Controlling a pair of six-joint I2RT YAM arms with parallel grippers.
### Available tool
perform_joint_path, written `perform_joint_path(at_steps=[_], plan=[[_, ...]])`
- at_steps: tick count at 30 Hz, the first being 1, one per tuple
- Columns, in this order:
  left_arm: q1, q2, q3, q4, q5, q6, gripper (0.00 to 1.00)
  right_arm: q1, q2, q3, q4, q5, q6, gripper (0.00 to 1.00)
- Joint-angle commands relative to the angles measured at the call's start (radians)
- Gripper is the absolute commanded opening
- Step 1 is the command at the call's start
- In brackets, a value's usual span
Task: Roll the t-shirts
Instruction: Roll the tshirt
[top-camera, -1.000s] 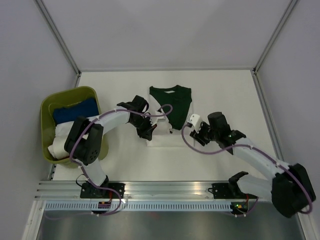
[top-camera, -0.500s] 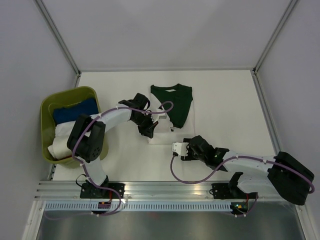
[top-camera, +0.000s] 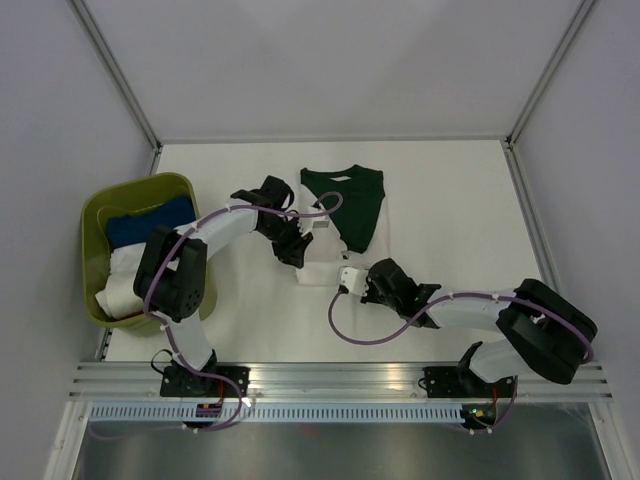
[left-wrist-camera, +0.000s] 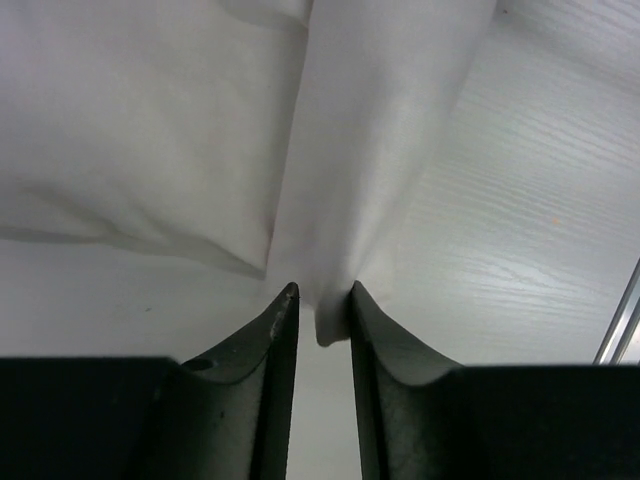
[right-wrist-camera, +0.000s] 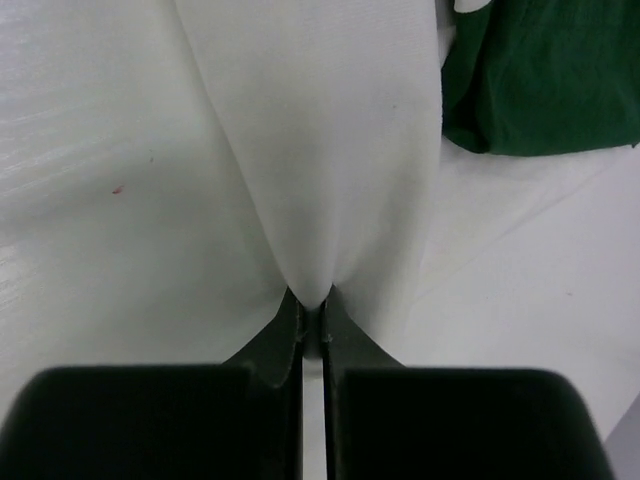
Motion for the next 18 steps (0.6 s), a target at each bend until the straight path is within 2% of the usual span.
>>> perform_joint_path(at_steps=[1, 3, 4, 7, 8, 10, 12, 15, 16, 18], plan=[[0.042, 0.001, 0.088, -0.019, 0.01, 0.1, 0.34, -0.033, -0.039, 0.071, -0.176, -0.156, 0.056, 0.01], [0.064, -0.012, 0.125, -0.003, -0.016, 0.111, 0.42, -0.088, -0.05, 0.142, -0.282, -0.297, 0.095, 0.01], [0.067, -0.026, 0.13, 0.004, -0.021, 0.125, 0.42, -0.104, -0.05, 0.169, -0.322, -0.345, 0.104, 0.0], [0.065, -0.136, 0.073, 0.036, 0.007, 0.233, 0.47, -0.131, -0.032, 0.273, -0.468, -0.527, 0.121, 0.01], [0.065, -0.179, 0.041, 0.04, 0.043, 0.313, 0.48, -0.148, -0.027, 0.296, -0.505, -0.578, 0.125, 0.0], [0.062, -0.305, -0.08, 0.052, 0.089, 0.406, 0.49, -0.185, -0.01, 0.353, -0.6, -0.748, 0.13, 0.0], [0.059, -0.388, -0.224, 0.107, 0.108, 0.502, 0.55, -0.223, 0.008, 0.38, -0.649, -0.909, 0.133, 0.01], [0.029, -0.543, -0.402, 0.236, 0.107, 0.542, 0.67, -0.277, 0.018, 0.371, -0.66, -1.011, 0.139, 0.01], [-0.009, -0.571, -0.44, 0.282, 0.066, 0.522, 0.71, -0.294, 0.027, 0.378, -0.678, -1.049, 0.132, 0.01], [-0.046, -0.627, -0.531, 0.384, 0.016, 0.495, 0.72, -0.314, 0.059, 0.403, -0.694, -1.081, 0.156, 0.01]])
